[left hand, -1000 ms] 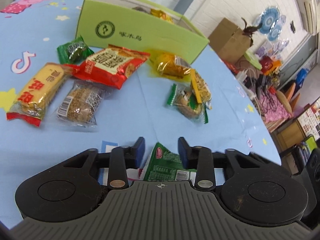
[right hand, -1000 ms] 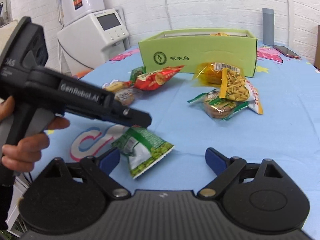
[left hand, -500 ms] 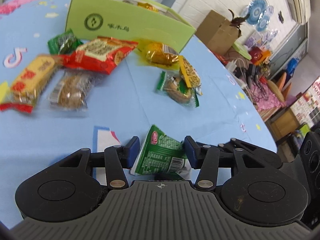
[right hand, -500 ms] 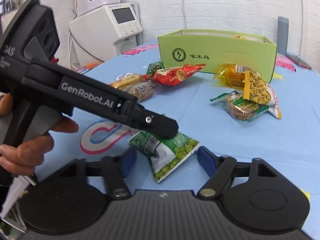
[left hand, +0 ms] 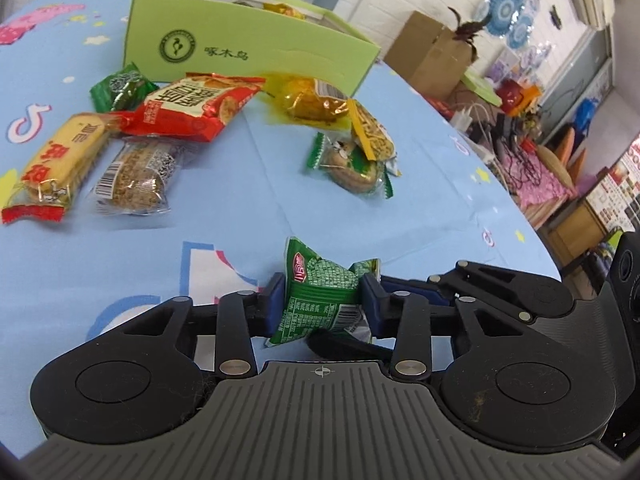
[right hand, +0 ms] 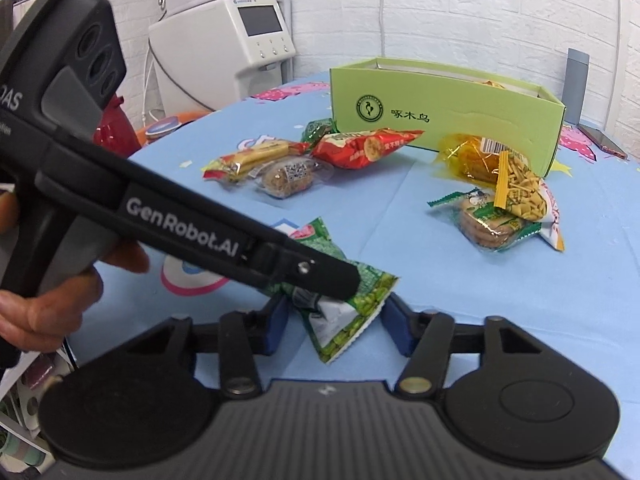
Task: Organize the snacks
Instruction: 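Lift the green bag with the left tool over the box, then open the left tool to drop the green bag into the box, then move the left tool to the red bag with large characters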
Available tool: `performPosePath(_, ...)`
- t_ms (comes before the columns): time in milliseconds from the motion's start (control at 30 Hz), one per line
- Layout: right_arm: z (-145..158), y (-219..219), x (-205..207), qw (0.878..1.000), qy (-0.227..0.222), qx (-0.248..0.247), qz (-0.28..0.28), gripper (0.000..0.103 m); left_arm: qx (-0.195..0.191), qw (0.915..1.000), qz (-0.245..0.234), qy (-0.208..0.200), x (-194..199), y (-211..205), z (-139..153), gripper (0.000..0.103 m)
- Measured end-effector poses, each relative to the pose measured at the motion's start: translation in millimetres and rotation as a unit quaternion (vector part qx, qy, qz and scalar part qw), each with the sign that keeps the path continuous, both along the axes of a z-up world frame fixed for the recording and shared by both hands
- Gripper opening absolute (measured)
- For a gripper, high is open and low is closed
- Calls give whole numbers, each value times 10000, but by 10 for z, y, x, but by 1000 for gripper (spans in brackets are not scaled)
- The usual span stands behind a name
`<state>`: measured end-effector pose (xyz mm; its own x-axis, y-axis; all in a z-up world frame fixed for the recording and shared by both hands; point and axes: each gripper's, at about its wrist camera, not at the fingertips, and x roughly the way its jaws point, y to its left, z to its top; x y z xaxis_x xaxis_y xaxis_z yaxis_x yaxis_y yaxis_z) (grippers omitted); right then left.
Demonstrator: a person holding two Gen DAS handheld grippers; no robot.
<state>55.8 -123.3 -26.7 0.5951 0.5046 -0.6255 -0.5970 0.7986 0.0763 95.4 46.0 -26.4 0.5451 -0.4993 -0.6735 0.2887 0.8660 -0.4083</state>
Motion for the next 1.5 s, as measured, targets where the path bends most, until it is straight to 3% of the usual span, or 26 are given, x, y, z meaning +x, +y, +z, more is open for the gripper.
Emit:
performPosePath(100, 91, -62, 82, 9999, 27, 141, 22, 53, -20, 9998, 123, -130, 55, -43, 157, 20)
performPosePath(233, 441, -97, 402, 9989, -425, 169, 62, 53, -53, 9977, 208, -638, 376, -70, 601, 20)
performPosePath(367, 878, -21, 1055, 9960, -874, 107, 142, 53, 61, 9934, 318, -1096, 995, -49, 1080, 21)
performPosePath(467, 1091, 117, 1664, 9950, -982, 15, 205, 54, 189, 9917, 455, -1183, 1561, 15, 1293, 21)
performPosePath(667, 992, 470, 2709, 9971, -667, -67, 372, 55, 451, 9912, 813, -946, 2481, 257, 1141, 21)
performPosePath(767, 803, 659, 3028, 9975, -488, -115, 499, 57, 484, 9911, 966, -771, 2754, 431, 943, 22)
performPosePath(867, 658, 836, 3226, 9971, -428, -162, 610, 66, 466, 9899, 1115, -743, 2912, 562, 812, 25)
performPosePath(967, 668, 874, 3245, 9968, -522, -161, 586, 75, 619, 9852, 1295, -935, 2846, 636, 839, 39)
performPosePath(1033, 780, 769, 3100, 9960, -731, -90, 511, 82, 626, 9831, 1268, -1158, 2643, 666, 930, 40)
performPosePath(1067, 841, 704, 2976, 9952, -872, -40, 446, 92, 590, 9825, 1263, -1232, 2527, 687, 973, 43)
performPosePath(1200, 928, 468, 2318, 9925, -1098, 162, 502, 94, 435, 9840, 1057, -1367, 1960, 745, 1033, 51)
performPosePath(1333, 687, 410, 1825, 9938, -662, 261, 852, 94, 512, 9897, 874, -1007, 1503, 718, 791, 52)
performPosePath(1500, 407, 567, 1827, 9951, -316, 8, 935, 94, 324, 9925, 1127, -346, 1146, 766, 452, 50)
